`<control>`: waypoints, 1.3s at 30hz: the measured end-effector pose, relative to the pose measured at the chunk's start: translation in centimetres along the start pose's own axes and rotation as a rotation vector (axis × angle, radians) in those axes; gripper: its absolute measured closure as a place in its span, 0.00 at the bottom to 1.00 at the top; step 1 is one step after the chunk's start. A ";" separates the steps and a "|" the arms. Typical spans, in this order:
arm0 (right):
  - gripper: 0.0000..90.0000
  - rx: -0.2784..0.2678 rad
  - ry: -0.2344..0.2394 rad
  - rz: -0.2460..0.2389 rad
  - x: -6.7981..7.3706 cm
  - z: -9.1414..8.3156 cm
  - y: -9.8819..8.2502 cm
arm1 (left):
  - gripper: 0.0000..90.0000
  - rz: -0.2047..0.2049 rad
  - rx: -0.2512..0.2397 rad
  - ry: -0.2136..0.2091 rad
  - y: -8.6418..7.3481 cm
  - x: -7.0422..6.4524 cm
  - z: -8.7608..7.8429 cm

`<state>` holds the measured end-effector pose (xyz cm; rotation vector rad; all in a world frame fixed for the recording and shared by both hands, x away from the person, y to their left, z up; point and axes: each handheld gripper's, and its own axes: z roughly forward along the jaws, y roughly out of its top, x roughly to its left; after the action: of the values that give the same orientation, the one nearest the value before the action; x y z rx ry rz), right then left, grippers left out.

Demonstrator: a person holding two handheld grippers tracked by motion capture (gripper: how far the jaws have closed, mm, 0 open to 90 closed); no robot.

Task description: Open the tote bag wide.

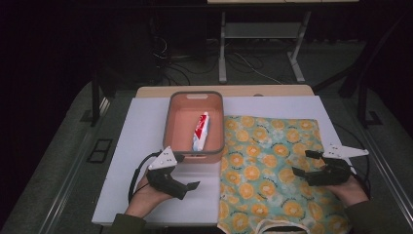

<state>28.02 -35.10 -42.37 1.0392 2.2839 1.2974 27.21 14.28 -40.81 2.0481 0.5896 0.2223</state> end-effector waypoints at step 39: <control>0.16 0.019 -0.015 -0.020 0.3 0.2 -0.1 | 0.03 0.013 0.090 -0.061 0.0 -3.5 4.7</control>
<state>27.95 -34.78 -42.52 1.0262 2.2943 1.2582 26.01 9.00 -43.00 2.1380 0.5581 0.1427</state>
